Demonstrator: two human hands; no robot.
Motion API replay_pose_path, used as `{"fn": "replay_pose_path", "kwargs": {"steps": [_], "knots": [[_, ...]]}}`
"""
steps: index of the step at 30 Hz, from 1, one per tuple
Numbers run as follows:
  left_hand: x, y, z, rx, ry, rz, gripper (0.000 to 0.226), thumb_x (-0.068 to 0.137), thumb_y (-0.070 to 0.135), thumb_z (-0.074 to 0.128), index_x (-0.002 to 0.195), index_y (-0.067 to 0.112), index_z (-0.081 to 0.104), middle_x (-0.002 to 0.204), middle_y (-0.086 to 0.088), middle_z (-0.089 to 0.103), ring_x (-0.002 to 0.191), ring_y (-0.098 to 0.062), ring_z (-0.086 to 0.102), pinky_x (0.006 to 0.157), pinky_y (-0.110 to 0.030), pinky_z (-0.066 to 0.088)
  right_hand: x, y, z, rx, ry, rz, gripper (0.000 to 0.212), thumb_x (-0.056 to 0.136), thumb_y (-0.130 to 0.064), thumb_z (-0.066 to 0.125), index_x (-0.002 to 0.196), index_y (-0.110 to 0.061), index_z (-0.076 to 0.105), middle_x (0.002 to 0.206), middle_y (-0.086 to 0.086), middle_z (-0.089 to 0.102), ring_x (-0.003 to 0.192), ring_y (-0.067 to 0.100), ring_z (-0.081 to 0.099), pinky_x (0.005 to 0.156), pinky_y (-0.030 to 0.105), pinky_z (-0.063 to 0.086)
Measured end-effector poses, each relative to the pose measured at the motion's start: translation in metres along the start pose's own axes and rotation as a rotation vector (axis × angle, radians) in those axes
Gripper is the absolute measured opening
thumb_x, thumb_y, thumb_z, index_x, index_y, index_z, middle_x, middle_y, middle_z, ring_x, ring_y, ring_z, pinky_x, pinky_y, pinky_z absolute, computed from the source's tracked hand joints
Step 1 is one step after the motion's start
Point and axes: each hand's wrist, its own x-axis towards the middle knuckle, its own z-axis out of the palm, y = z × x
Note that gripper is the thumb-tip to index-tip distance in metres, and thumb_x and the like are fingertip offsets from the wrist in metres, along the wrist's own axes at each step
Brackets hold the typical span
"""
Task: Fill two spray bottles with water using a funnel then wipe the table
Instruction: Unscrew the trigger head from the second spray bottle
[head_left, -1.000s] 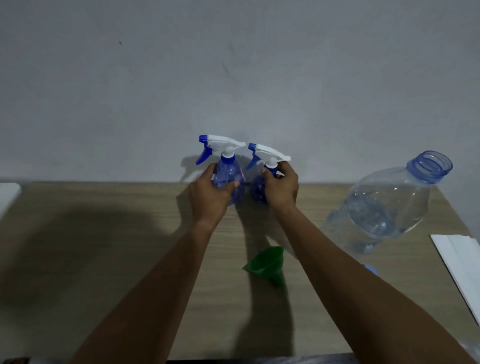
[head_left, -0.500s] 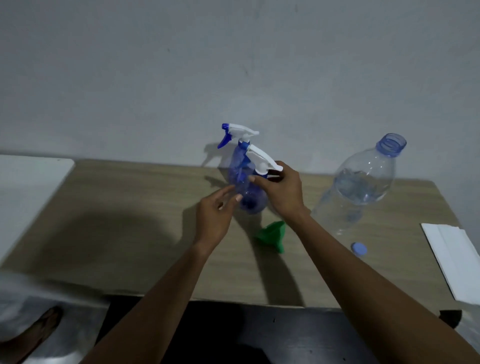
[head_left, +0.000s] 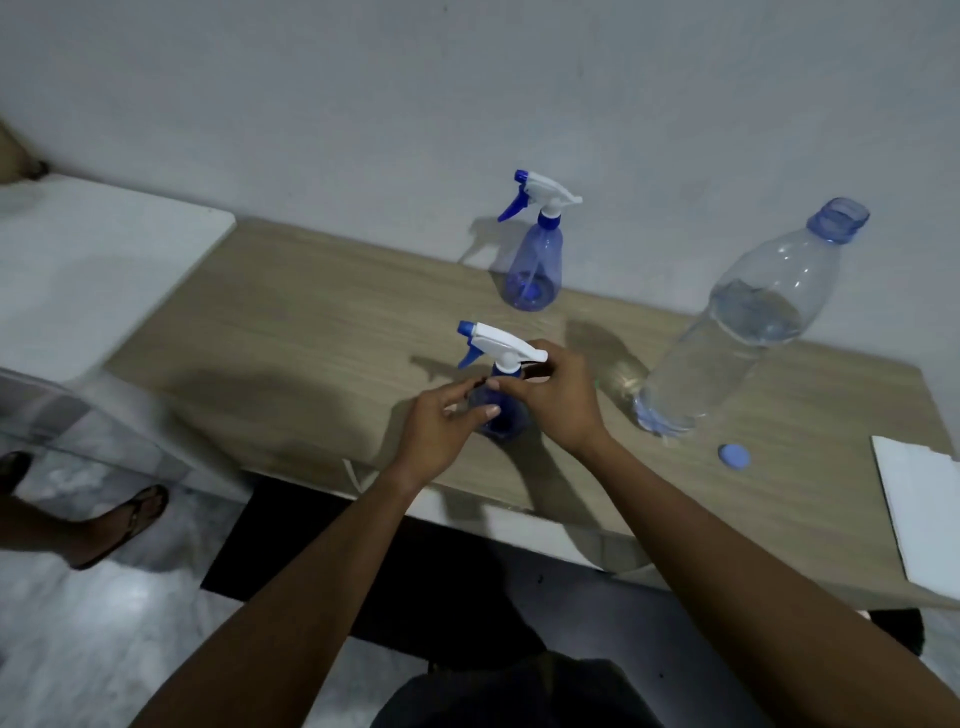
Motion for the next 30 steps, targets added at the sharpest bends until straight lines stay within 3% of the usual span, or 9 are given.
{"fn": "replay_pose_path", "kwargs": {"steps": [2, 5, 10, 17, 19, 22, 25, 28, 30], "knots": [[-0.003, -0.003, 0.001, 0.021, -0.006, 0.005, 0.039, 0.083, 0.009, 0.077, 0.116, 0.028, 0.071, 0.108, 0.005, 0.076, 0.104, -0.009, 0.070, 0.090, -0.025, 0.056, -0.005, 0.001, 0.002, 0.002, -0.011, -0.012, 0.028, 0.069, -0.016, 0.093, 0.087, -0.022, 0.073, 0.081, 0.008, 0.074, 0.072, 0.012, 0.064, 0.068, 0.027, 0.052], [-0.006, -0.009, 0.001, 0.043, 0.000, 0.011, 0.037, 0.081, 0.008, 0.078, 0.117, 0.016, 0.074, 0.113, 0.003, 0.075, 0.106, -0.010, 0.070, 0.092, -0.027, 0.055, -0.009, 0.004, 0.004, 0.005, -0.022, -0.020, 0.029, 0.068, -0.021, 0.093, 0.078, -0.036, 0.070, 0.080, 0.012, 0.072, 0.072, 0.014, 0.063, 0.071, 0.039, 0.054], [-0.006, -0.013, -0.002, 0.040, -0.006, -0.008, 0.045, 0.082, 0.008, 0.078, 0.126, 0.010, 0.069, 0.119, 0.003, 0.072, 0.108, -0.006, 0.069, 0.088, -0.016, 0.053, -0.008, 0.007, 0.004, -0.006, -0.051, -0.008, 0.029, 0.068, -0.021, 0.093, 0.072, -0.033, 0.066, 0.078, 0.014, 0.071, 0.071, 0.014, 0.063, 0.071, 0.043, 0.055], [-0.005, -0.014, -0.005, 0.127, -0.037, 0.000, 0.047, 0.082, 0.018, 0.079, 0.128, 0.016, 0.068, 0.125, 0.005, 0.070, 0.113, -0.003, 0.066, 0.098, -0.018, 0.051, -0.002, 0.013, -0.002, -0.094, -0.170, -0.058, 0.021, 0.079, -0.021, 0.083, 0.097, -0.014, 0.075, 0.087, 0.003, 0.076, 0.082, 0.026, 0.071, 0.078, 0.044, 0.056], [-0.006, -0.010, -0.006, 0.143, -0.039, 0.001, 0.046, 0.083, 0.018, 0.079, 0.128, 0.014, 0.068, 0.125, 0.006, 0.069, 0.110, 0.003, 0.065, 0.095, -0.012, 0.050, -0.001, 0.010, -0.006, -0.124, -0.233, -0.096, 0.021, 0.084, -0.013, 0.079, 0.106, -0.012, 0.076, 0.095, 0.002, 0.078, 0.089, 0.021, 0.072, 0.081, 0.036, 0.057], [-0.006, -0.007, -0.007, 0.181, -0.050, 0.013, 0.043, 0.085, 0.014, 0.077, 0.127, 0.012, 0.068, 0.116, 0.012, 0.066, 0.091, 0.024, 0.059, 0.080, 0.001, 0.044, 0.003, 0.007, -0.015, -0.137, -0.329, -0.116, 0.027, 0.089, -0.008, 0.075, 0.116, -0.013, 0.073, 0.104, 0.003, 0.077, 0.098, 0.018, 0.071, 0.088, 0.029, 0.055], [-0.005, -0.007, -0.007, 0.182, -0.067, 0.007, 0.044, 0.086, 0.010, 0.075, 0.129, 0.010, 0.066, 0.118, 0.007, 0.067, 0.099, 0.019, 0.056, 0.077, 0.004, 0.040, 0.003, 0.005, -0.018, -0.127, -0.373, -0.123, 0.044, 0.085, -0.012, 0.078, 0.126, -0.018, 0.066, 0.110, -0.001, 0.073, 0.102, 0.018, 0.070, 0.091, 0.034, 0.057], [-0.004, -0.005, -0.008, 0.180, -0.108, -0.007, 0.043, 0.087, 0.006, 0.073, 0.129, 0.010, 0.065, 0.117, 0.008, 0.066, 0.105, 0.009, 0.059, 0.078, 0.003, 0.041, -0.002, 0.001, -0.013, -0.156, -0.279, -0.096, 0.048, 0.072, -0.028, 0.091, 0.112, -0.022, 0.066, 0.098, -0.005, 0.073, 0.090, 0.015, 0.069, 0.081, 0.032, 0.057], [-0.002, -0.007, -0.008, 0.185, -0.128, -0.030, 0.037, 0.087, 0.006, 0.073, 0.124, 0.009, 0.069, 0.112, 0.006, 0.070, 0.091, 0.015, 0.062, 0.074, 0.002, 0.042, -0.006, 0.000, -0.007, -0.204, -0.156, -0.086, 0.047, 0.066, -0.037, 0.094, 0.098, -0.019, 0.065, 0.085, -0.003, 0.072, 0.078, 0.014, 0.065, 0.070, 0.027, 0.051]]}}
